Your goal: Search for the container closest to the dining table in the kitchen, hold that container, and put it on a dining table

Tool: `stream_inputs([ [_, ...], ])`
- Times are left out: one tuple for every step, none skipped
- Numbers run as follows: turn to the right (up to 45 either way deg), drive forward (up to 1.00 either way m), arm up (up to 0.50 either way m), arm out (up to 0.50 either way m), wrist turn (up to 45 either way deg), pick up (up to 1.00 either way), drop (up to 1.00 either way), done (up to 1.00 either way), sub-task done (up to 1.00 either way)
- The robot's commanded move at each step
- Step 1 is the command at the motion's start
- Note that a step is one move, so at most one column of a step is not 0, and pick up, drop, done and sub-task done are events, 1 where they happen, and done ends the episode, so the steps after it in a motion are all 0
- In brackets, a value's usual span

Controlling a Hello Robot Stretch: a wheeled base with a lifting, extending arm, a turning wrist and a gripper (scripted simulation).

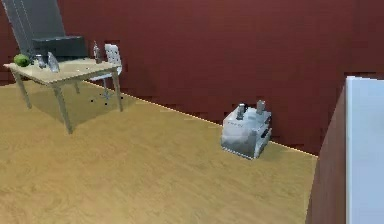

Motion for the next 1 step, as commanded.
stream_inputs([
  [0.0, 0.5, 0.0, 0.0, 0.0, 0.0, 0.0, 0.0, 0.0],
])
